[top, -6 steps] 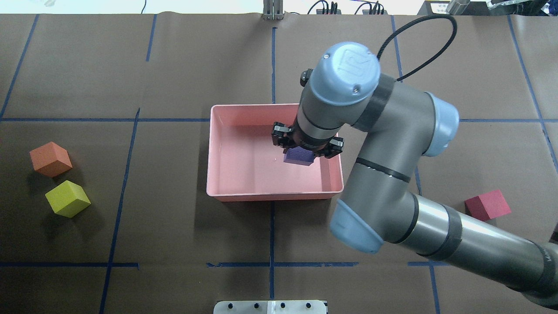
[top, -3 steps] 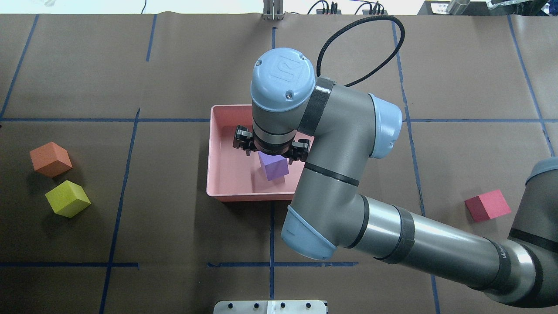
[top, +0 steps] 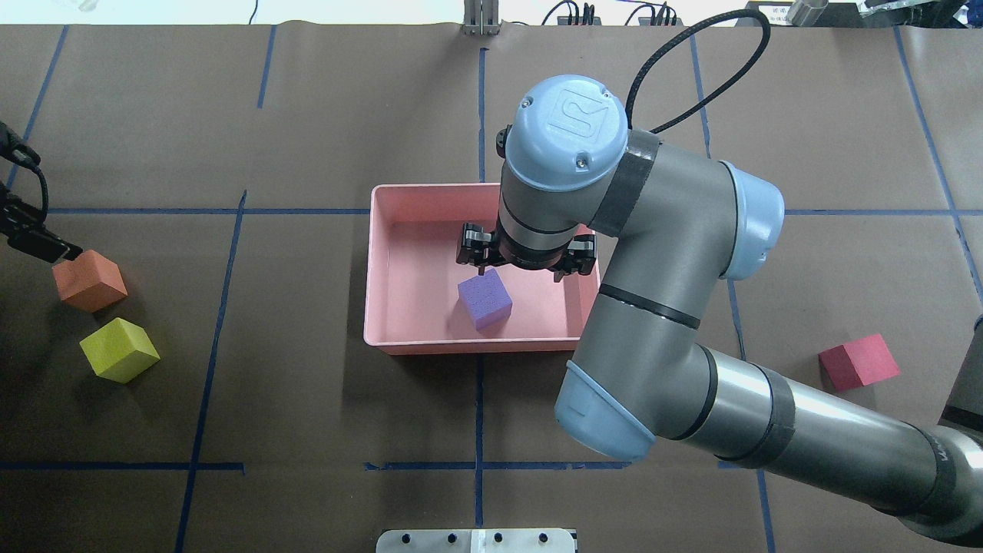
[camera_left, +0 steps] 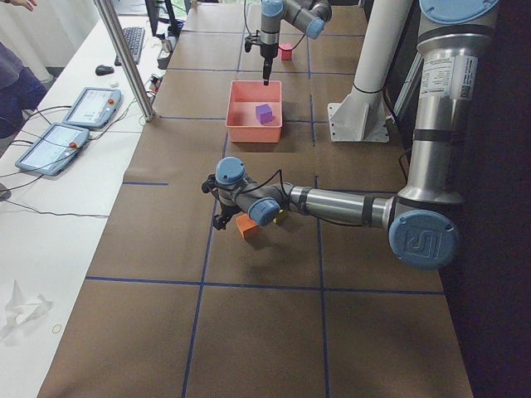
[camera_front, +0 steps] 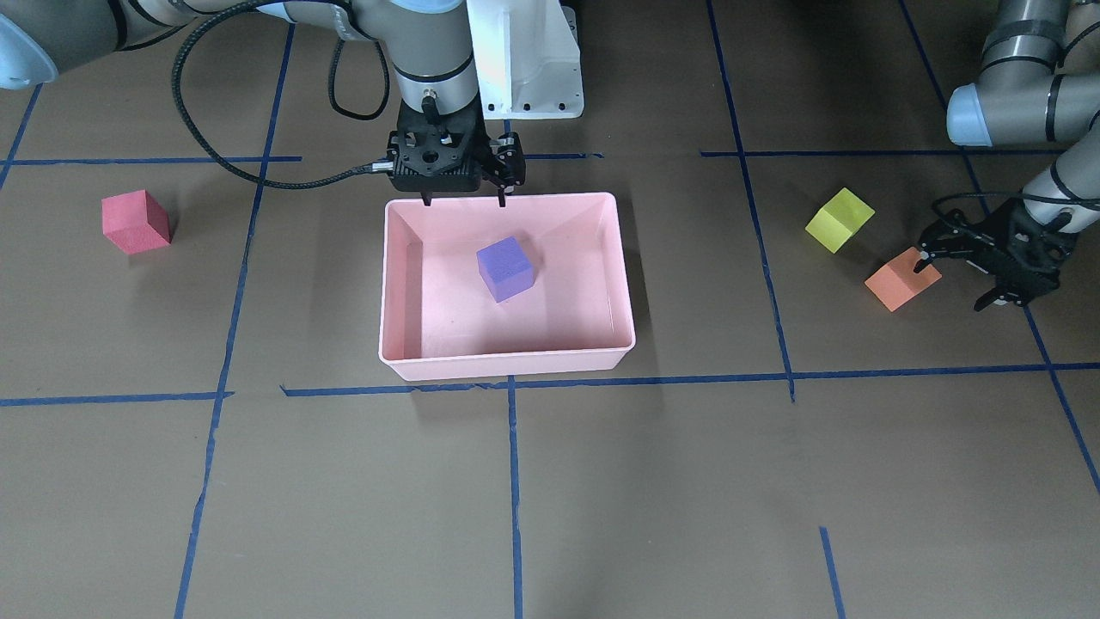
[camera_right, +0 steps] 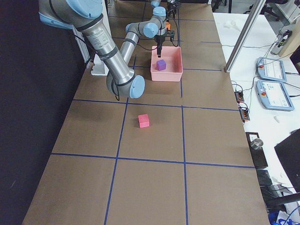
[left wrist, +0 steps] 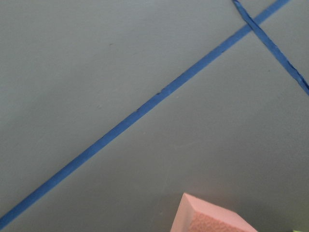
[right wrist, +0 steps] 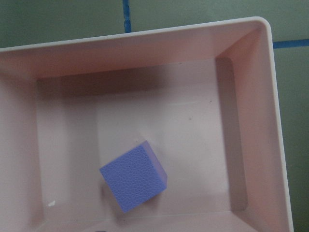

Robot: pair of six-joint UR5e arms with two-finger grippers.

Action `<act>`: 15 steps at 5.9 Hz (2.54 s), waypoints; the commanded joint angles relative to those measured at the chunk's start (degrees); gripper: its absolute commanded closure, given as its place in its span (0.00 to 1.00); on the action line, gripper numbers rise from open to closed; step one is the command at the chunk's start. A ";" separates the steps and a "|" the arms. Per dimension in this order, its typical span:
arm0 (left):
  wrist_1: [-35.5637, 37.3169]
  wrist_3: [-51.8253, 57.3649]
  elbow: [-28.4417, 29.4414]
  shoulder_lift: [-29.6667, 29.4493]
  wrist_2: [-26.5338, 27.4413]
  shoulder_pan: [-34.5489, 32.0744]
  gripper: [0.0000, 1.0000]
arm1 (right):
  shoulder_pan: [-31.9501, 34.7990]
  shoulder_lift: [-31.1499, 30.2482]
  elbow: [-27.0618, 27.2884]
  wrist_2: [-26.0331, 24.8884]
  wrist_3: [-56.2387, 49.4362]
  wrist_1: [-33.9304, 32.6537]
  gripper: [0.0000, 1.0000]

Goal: Place blocks into pink bin with both arms
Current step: 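Lower the left gripper onto the orange cube while the right gripper lifts, then carry the orange cube into the bin with left gripper while right moves off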

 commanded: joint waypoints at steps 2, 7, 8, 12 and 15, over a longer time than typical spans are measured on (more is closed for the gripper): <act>-1.66 2.85 -0.07 1.36 -3.73 0.71 0.00 | 0.06 -1.25 1.02 -0.07 -0.15 -0.06 0.00; -0.79 2.59 1.06 1.90 -3.38 6.50 0.02 | 0.06 -3.45 2.79 0.02 -0.15 0.12 0.00; -0.61 2.58 1.85 1.63 -3.29 6.60 0.07 | 0.06 -3.63 2.79 0.11 -0.15 0.21 0.00; 2.70 2.32 0.38 0.76 -3.47 7.13 0.61 | 1.19 -4.33 3.75 0.20 -2.77 0.21 0.00; 20.15 -1.68 -5.49 -10.81 -3.03 0.72 0.61 | 6.80 -9.57 6.81 4.55 -14.34 0.12 0.00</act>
